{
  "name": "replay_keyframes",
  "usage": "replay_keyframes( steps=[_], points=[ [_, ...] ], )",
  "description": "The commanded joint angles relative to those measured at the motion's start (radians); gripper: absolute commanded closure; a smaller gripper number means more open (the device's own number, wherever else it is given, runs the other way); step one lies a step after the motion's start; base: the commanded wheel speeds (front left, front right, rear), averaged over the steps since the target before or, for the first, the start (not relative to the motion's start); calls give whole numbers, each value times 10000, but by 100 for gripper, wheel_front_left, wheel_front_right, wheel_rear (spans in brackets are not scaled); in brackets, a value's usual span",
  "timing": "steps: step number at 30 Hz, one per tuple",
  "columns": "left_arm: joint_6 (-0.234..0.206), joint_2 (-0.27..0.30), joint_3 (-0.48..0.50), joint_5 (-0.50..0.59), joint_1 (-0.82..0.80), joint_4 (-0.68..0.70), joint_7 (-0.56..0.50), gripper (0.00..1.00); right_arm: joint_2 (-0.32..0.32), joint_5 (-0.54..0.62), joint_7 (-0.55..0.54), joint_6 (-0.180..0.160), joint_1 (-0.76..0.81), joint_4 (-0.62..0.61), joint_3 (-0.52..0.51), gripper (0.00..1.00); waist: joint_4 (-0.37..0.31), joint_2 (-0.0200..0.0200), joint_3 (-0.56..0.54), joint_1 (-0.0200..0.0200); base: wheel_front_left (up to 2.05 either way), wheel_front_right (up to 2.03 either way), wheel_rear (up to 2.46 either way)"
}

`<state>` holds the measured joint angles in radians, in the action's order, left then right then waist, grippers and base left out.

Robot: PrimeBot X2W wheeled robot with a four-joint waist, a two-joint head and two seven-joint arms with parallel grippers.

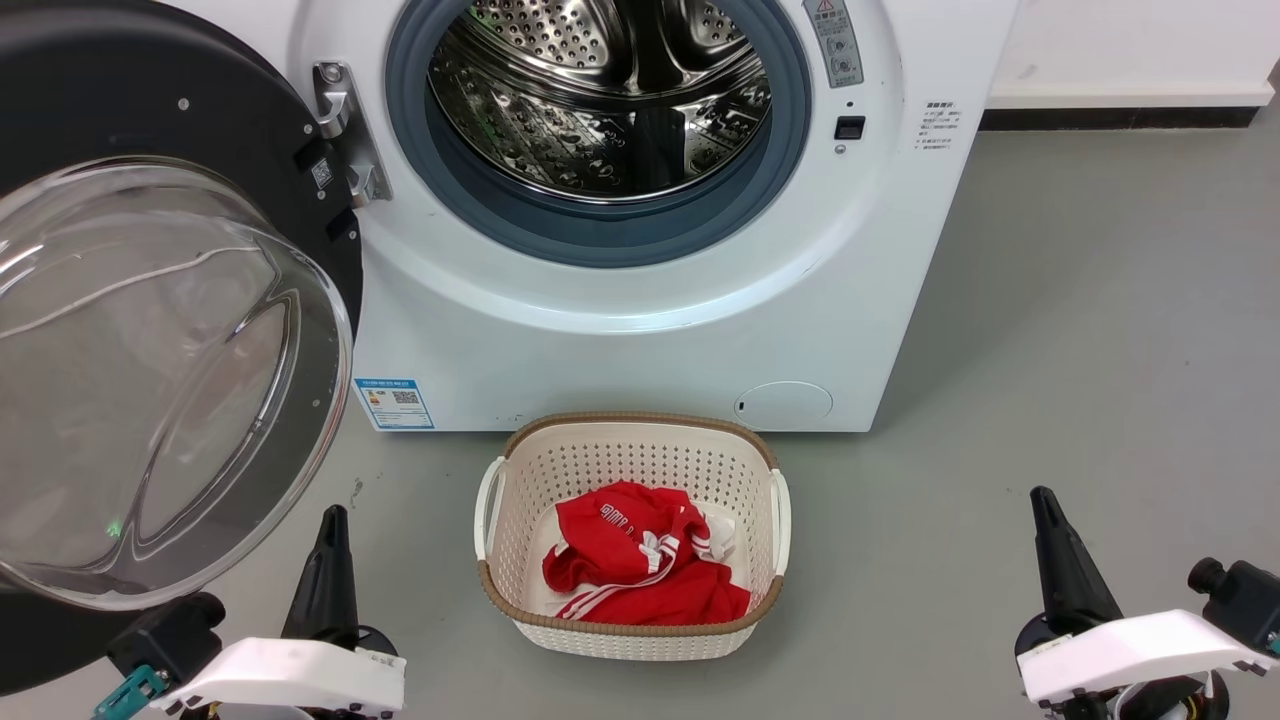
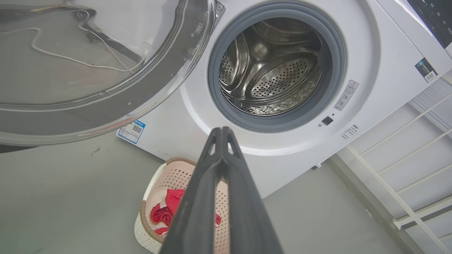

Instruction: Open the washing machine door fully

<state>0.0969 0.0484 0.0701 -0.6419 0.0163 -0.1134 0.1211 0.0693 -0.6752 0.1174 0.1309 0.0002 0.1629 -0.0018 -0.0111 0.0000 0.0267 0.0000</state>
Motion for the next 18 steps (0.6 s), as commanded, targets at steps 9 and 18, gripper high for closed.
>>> replay_keyframes(
  steps=[9,18],
  points=[
    [78,24,96,-1592,-409,-113,-378,100,118,-1654,-285,0,-370,31,-98,100,12,0,-25,0,0,0,0],
    [111,25,152,-2787,-552,-291,-671,100,137,-2860,-515,0,-478,138,-165,100,23,0,-48,0,0,0,0]
  ],
)
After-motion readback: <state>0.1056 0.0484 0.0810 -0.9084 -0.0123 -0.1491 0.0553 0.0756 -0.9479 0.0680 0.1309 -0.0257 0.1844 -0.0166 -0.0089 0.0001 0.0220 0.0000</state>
